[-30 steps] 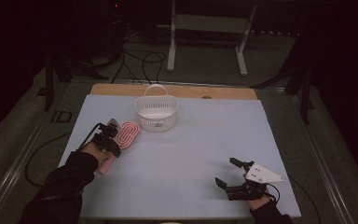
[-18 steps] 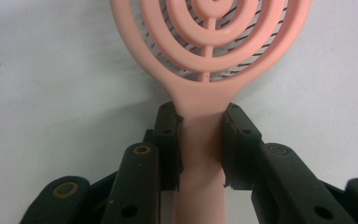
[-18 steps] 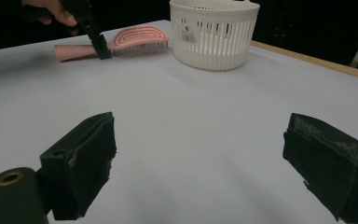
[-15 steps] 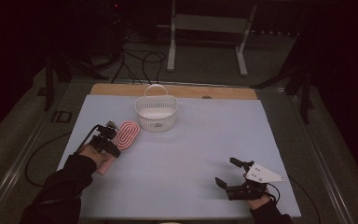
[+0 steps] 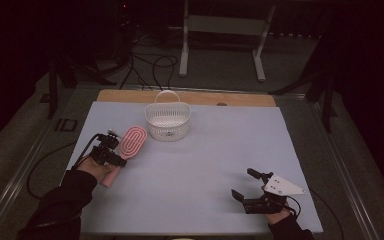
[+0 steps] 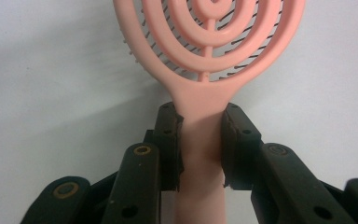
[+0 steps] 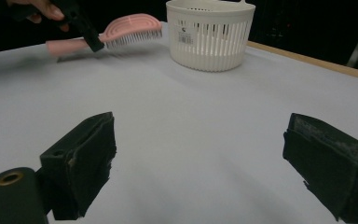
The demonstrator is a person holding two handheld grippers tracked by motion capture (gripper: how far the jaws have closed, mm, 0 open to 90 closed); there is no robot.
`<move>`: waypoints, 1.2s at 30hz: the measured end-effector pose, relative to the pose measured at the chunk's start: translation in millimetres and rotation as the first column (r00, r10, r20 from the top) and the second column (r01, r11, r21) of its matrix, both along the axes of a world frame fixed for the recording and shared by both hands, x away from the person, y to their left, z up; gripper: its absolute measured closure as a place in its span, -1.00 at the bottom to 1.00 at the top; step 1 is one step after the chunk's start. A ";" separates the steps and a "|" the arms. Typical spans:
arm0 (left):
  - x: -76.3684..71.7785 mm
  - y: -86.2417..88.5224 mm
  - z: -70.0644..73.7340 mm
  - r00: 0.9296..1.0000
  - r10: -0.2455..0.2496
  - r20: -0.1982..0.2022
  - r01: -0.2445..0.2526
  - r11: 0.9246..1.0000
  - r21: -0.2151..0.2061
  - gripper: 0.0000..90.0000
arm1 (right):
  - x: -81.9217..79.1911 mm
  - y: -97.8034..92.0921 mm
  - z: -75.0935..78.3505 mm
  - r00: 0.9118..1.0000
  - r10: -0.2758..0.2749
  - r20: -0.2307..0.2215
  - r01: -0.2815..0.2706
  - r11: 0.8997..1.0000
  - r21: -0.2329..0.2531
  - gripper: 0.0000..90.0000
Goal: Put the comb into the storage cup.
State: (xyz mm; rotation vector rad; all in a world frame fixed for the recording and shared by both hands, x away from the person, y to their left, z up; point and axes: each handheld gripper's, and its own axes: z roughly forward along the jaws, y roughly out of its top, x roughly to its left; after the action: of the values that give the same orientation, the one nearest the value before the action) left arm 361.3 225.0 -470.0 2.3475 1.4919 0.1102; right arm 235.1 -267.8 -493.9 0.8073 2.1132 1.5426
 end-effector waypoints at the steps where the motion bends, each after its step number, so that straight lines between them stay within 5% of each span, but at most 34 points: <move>1: -1.1 1.3 2.1 1.000 -0.004 0.002 0.004 1.000 -0.011 0.59 | -0.1 0.2 0.2 1.000 0.001 0.003 -0.001 1.000 0.000 -0.80; 5: -6.3 2.6 7.0 0.999 -0.002 0.032 0.003 1.000 -0.020 0.60 | 0.0 0.2 0.0 1.000 0.001 0.000 -0.001 1.000 0.000 -0.80; 11: -21.3 2.3 16.9 0.995 -0.023 0.101 0.031 0.996 -0.087 0.60 | 0.1 0.0 -0.1 1.000 0.000 -0.003 0.000 1.000 0.001 -0.80; 17: -33.8 -7.1 20.7 0.985 -0.063 0.159 0.082 0.990 -0.114 0.59 | 0.2 0.5 -0.1 1.000 0.001 -0.003 -0.001 1.000 -0.003 -0.80; 25: -47.0 -18.3 28.0 0.967 -0.100 0.236 0.139 0.979 -0.151 0.60 | 0.1 0.7 0.4 1.000 0.003 0.005 -0.003 1.000 -0.002 -0.80; 33: -56.8 -38.1 31.4 0.944 -0.140 0.300 0.202 0.961 -0.188 0.60 | 0.4 0.6 0.3 1.000 0.001 0.001 -0.001 1.000 -0.003 -0.80; 34: -57.8 -41.9 31.4 0.940 -0.153 0.304 0.220 0.955 -0.201 0.60 | 0.4 0.7 0.0 1.000 0.001 -0.002 -0.001 1.000 -0.003 -0.80; 35: -60.3 -47.8 31.6 0.930 -0.167 0.327 0.241 0.950 -0.200 0.60 | 0.1 1.1 0.3 1.000 0.002 0.002 -0.002 1.000 -0.004 -0.80; 36: -60.3 -47.8 31.6 0.930 -0.167 0.327 0.241 0.950 -0.200 0.60 | 0.1 1.1 0.3 1.000 0.002 0.002 -0.002 1.000 -0.004 -0.80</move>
State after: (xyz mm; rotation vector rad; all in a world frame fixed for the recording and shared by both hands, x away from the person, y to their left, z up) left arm 301.0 177.2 -438.5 2.1600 1.0433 0.2194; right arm 235.2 -266.8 -493.6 0.8025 2.1153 1.5389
